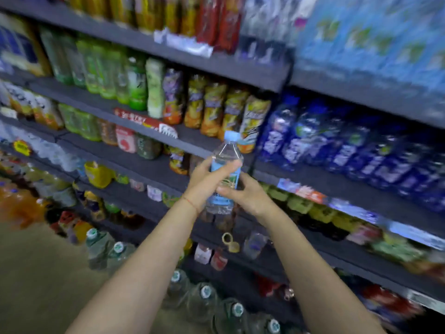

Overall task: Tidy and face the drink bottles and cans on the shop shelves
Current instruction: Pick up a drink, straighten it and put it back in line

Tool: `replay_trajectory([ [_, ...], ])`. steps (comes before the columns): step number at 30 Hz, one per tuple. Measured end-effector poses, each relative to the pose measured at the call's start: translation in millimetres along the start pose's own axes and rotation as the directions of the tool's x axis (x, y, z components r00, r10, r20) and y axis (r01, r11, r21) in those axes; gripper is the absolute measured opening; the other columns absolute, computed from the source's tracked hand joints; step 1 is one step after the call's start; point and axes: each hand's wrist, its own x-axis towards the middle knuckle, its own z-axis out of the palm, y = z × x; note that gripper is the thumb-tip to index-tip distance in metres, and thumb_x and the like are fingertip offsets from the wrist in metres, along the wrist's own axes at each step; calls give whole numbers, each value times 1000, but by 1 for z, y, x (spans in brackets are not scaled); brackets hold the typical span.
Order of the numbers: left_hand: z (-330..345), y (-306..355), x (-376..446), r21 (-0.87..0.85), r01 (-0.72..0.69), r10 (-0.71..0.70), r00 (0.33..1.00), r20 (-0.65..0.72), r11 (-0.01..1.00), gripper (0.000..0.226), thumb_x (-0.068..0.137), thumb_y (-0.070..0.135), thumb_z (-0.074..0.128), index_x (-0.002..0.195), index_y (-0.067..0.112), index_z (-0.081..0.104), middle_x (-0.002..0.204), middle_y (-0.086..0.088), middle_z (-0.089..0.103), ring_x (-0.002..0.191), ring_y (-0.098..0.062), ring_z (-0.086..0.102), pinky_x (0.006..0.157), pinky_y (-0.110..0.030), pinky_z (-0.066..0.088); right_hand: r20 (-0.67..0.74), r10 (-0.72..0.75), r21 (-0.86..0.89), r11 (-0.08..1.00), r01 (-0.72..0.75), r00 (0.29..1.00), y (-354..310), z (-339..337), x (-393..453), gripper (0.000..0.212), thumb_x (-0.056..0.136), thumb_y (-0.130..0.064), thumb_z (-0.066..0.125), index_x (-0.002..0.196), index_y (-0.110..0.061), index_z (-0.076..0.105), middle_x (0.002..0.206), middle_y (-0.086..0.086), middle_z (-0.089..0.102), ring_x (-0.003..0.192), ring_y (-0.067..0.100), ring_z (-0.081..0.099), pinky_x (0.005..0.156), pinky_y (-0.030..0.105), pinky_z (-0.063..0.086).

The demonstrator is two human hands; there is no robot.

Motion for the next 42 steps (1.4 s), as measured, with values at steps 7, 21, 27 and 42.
replay_trajectory([
  [7,128,114,-24,-30,-270,270,941,205,962,17,87,20,72,104,22,68,98,-2,74,91,-19,70,78,-32,58,-320,-325,-108,946,306,890,-95,-122,-68,47,72,-25,87,113,-27,63,105,-3,70,96,8,66,84,34,57],
  [21,203,141,87,855,-413,638,758,133,312,100,94,32,59,150,31,-24,160,-14,-26,150,-32,-16,122,-49,3,-685,-451,-370,892,260,572,-177,-264,-21,76,76,-50,79,139,-17,50,136,0,55,125,21,52,102,45,47],
  [27,202,114,107,921,-371,619,753,221,123,65,103,41,29,156,30,-6,161,-14,-24,150,-33,-14,122,-52,0,-600,-322,-419,906,55,732,-176,-271,5,79,92,-44,64,153,-9,27,155,7,37,139,28,40,103,39,40],
  [42,168,135,50,852,-486,568,765,305,196,32,96,30,51,125,24,64,140,-1,50,127,-21,48,101,-37,42,-653,-440,-400,892,212,617,-155,-219,-31,25,97,-12,50,121,-16,57,121,4,52,77,7,51,80,33,49],
])
